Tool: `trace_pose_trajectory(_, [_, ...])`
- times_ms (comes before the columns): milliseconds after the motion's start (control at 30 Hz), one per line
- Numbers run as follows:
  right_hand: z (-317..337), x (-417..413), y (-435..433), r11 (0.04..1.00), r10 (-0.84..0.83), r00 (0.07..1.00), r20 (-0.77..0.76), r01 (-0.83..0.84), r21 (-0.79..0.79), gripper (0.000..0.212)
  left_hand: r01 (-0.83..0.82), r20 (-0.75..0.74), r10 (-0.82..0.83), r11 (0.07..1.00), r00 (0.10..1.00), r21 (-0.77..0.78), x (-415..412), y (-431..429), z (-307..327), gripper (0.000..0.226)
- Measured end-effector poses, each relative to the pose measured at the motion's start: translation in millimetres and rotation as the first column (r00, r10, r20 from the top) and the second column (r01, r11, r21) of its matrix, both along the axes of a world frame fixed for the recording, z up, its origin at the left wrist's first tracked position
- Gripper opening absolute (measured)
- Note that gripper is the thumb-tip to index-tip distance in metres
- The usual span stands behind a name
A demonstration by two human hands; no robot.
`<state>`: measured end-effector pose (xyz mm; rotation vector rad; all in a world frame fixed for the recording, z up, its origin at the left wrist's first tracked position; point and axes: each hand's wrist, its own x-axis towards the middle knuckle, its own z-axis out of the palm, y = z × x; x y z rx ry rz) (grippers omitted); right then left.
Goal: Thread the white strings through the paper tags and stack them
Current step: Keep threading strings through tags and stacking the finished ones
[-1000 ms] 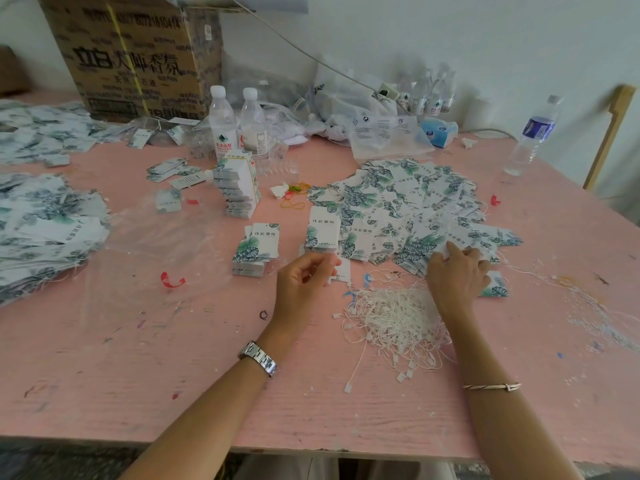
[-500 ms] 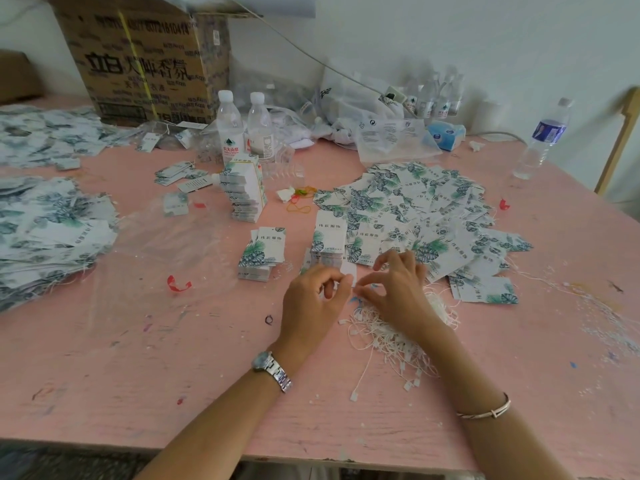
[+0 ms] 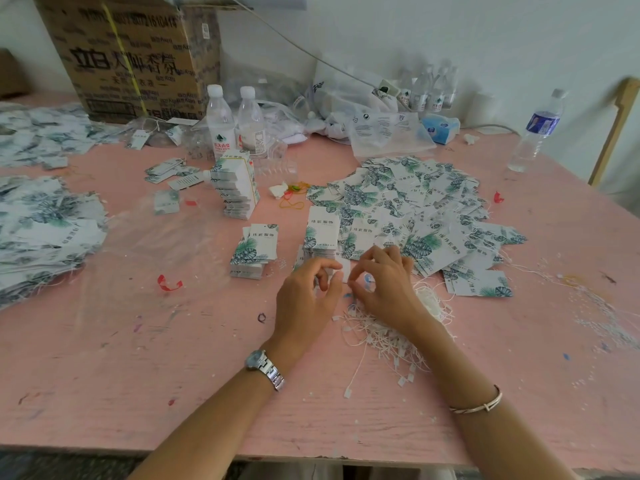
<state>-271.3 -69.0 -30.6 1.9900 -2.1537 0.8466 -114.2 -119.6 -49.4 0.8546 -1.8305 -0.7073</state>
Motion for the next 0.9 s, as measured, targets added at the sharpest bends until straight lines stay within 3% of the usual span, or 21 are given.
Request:
trace_pose_trajectory(133, [9.9, 1.0, 2.8, 0.978, 0.077, 0.972, 0.223, -0.031, -0.205, 0.004, 0.145, -0.172, -0.117, 0.977, 0.978, 0.159, -0.6, -0.1, 3.8, 0.017])
trace_pose_trajectory(233, [13.0, 1.6, 5.0, 0.958, 0.193, 0.919, 0.344, -0.100, -0.269, 0.003, 0.287, -0.168, -0.253, 0.930, 0.953, 0.229, -2.3, 0.1, 2.9, 0.023])
trace_pose_trajectory(400, [11.0, 2.5, 6.0, 0.945, 0.218, 0.907, 0.359, -0.104, -0.309, 0.006, 0.371, -0.227, -0.310, 0.873, 0.923, 0.316, -3.7, -0.9, 3.7, 0.015])
trace_pose_trajectory(600, [8.8, 10.5, 7.4, 0.908, 0.274, 0.905, 0.326, -0.131, -0.399, 0.002, 0.392, -0.254, -0.320, 0.859, 0.913, 0.327, -3.2, -2.1, 5.5, 0.024])
trace_pose_trajectory(767, [9.1, 8.4, 6.5, 0.863, 0.172, 0.922, 0.346, 0.028, -0.504, 0.007, 0.367, -0.249, -0.298, 0.878, 0.922, 0.307, -2.3, -2.8, 4.3, 0.015])
trace_pose_trajectory(900, [11.6, 2.7, 5.1, 0.784, 0.060, 0.884, 0.465, 0.246, -0.570, 0.007, 0.350, -0.301, -0.262, 0.891, 0.917, 0.288, -2.0, -3.4, 6.7, 0.010])
